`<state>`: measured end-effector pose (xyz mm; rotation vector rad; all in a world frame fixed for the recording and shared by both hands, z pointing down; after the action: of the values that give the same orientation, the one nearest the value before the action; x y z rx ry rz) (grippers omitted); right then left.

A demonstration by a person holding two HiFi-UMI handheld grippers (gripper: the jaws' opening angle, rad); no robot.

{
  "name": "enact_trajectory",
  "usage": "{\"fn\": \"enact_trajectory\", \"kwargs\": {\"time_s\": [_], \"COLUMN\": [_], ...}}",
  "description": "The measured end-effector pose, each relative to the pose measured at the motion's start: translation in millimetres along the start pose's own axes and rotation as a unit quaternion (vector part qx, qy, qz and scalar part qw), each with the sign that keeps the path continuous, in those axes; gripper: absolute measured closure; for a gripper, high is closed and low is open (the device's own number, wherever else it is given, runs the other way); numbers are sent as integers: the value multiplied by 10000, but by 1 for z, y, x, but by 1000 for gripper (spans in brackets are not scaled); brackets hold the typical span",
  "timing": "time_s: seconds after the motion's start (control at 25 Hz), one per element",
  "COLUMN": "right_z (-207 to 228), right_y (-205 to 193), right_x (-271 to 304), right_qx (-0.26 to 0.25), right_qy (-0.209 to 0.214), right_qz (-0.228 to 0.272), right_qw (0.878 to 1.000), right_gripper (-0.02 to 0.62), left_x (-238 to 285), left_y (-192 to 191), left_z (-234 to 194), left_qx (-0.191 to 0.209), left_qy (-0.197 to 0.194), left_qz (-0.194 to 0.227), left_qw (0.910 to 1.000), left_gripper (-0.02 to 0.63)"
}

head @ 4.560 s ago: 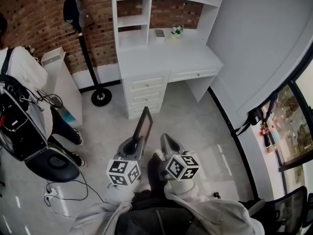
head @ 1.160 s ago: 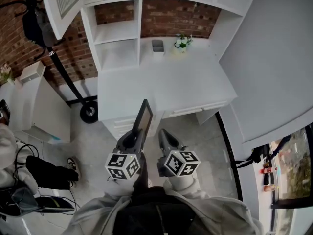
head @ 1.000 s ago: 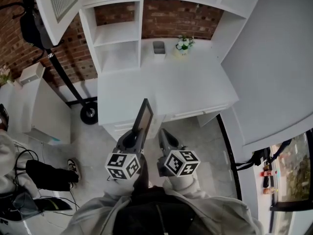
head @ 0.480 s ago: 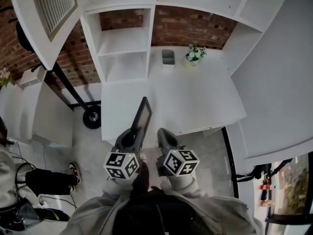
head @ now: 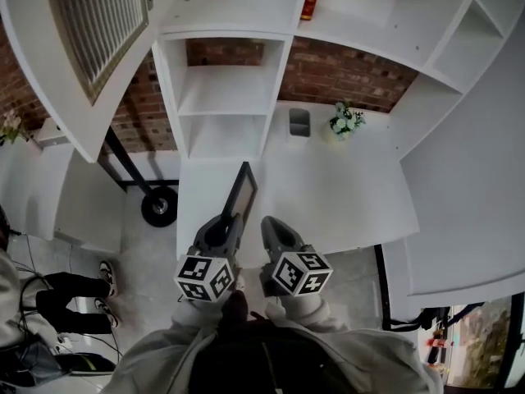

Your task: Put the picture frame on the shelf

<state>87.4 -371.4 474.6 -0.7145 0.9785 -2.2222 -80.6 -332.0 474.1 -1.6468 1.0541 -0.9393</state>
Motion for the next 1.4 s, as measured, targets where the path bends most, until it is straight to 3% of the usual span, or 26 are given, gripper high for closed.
{"fn": "enact_trajectory", "kwargs": {"time_s": [0.48,0.92,1.4], "right_z": [15,18,10], "right_y": [30,41,102], "right_x": [67,84,111], "right_qx": [-147,-299,-673], "right_qy": [134,116,568], "right_qz": [-9,-12,48], "right_qw": [9998,9995,9961], "right_gripper": [595,595,595], "left_x": [49,65,89], "left_y": [16,21,70], "left_z": [-40,-48,-51], "left_qx": [-25,-166,-635], "left_qy": [-18,1,369], "left_qz": [213,416,1337], "left_qw": [9998,9990,9883], "left_gripper": [543,544,543]}}
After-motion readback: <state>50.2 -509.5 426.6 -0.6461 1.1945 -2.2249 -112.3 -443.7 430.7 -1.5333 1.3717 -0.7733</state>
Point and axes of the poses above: the fingertips, and each gripper's own axes: x forward along the fingers, z to its right, y out of its top, the point moved 9 cm from there along -x, backward along the fingers, and after that the axes turned 8 degrees about x, right-handed, at the moved point
